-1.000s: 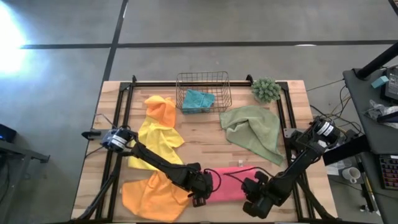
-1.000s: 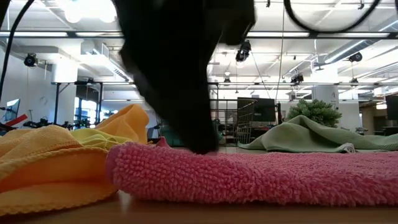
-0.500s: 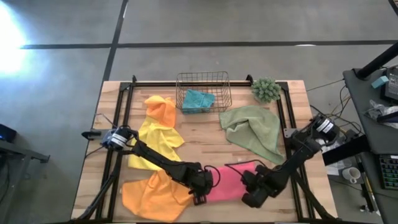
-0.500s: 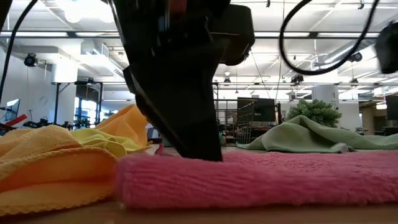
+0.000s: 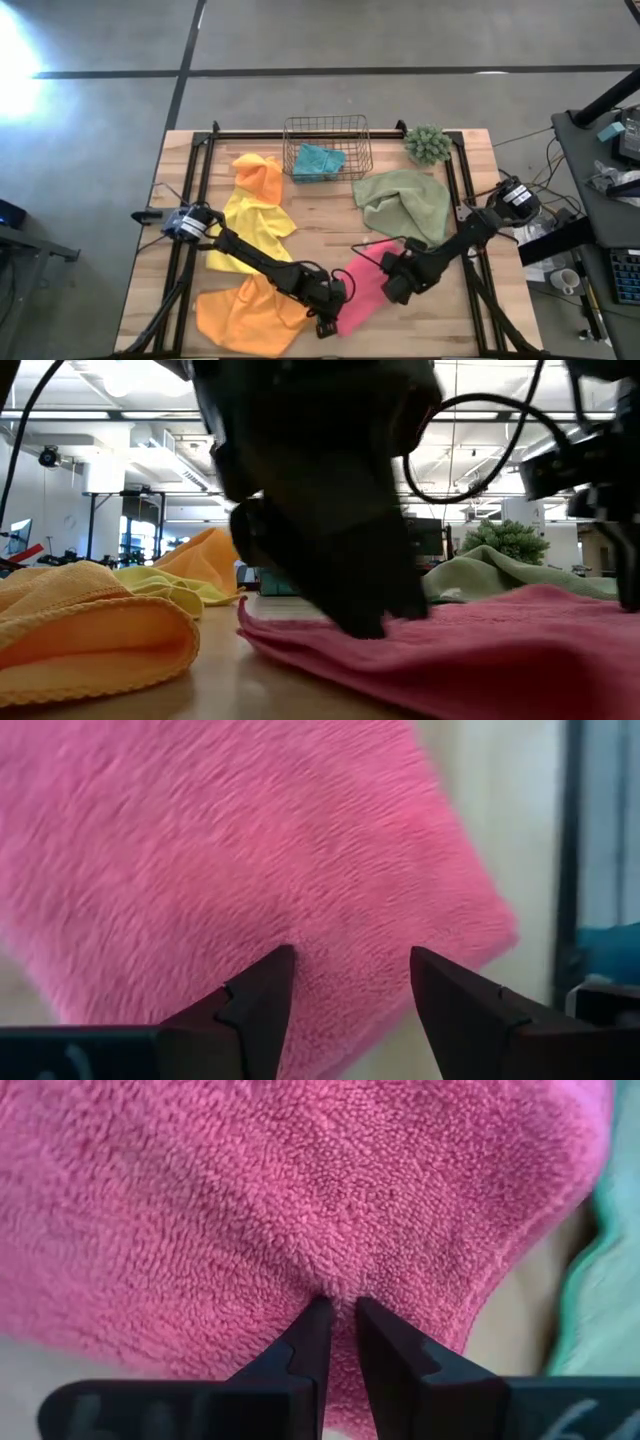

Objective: Fold microfiber towels
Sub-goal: Fold the pink microfiber cloth

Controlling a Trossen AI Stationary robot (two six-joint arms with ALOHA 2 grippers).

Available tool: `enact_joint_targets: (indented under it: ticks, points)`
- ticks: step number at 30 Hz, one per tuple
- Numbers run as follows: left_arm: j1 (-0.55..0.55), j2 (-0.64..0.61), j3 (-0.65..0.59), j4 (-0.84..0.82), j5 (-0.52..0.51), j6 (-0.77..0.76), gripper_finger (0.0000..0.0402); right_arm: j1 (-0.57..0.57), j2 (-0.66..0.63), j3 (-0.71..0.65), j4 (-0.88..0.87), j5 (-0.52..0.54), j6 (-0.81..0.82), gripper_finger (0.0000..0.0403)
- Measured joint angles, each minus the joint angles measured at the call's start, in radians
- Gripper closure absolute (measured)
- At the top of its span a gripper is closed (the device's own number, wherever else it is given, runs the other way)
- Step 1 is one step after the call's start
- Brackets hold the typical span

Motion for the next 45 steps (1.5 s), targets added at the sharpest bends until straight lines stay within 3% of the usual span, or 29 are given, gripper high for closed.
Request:
enact_joint_targets:
  ticks: [5, 9, 16, 23, 32, 37, 45]
  points:
    - [0.002, 0.004, 0.000, 0.081, -0.009, 0.000, 0.0214, -0.052, 0.000, 0.002, 0.005, 0.078, -0.125, 0.0355]
    - [0.002, 0.005, 0.000, 0.075, -0.012, 0.004, 0.0214, -0.072, -0.011, 0.021, 0.008, 0.075, -0.169, 0.0355]
    - [-0.008, -0.063, 0.008, -0.108, -0.022, 0.040, 0.0214, 0.005, -0.086, 0.077, 0.022, 0.056, -0.098, 0.0355]
    - [-0.064, -0.139, 0.004, -0.257, -0.073, 0.222, 0.0214, 0.093, -0.066, 0.202, 0.133, 0.056, -0.104, 0.0349]
    - [-0.145, -0.167, 0.002, -0.384, -0.314, 0.524, 0.0214, 0.152, 0.103, 0.440, 0.176, 0.135, -0.134, 0.0271]
    - [-0.160, -0.156, -0.038, -0.351, -0.337, 0.611, 0.0214, 0.169, 0.247, 0.574, 0.176, 0.136, -0.170, 0.0242]
    - [-0.181, -0.162, -0.183, -0.197, -0.339, 0.644, 0.0214, 0.172, 0.446, 0.758, 0.161, 0.140, -0.118, 0.0236]
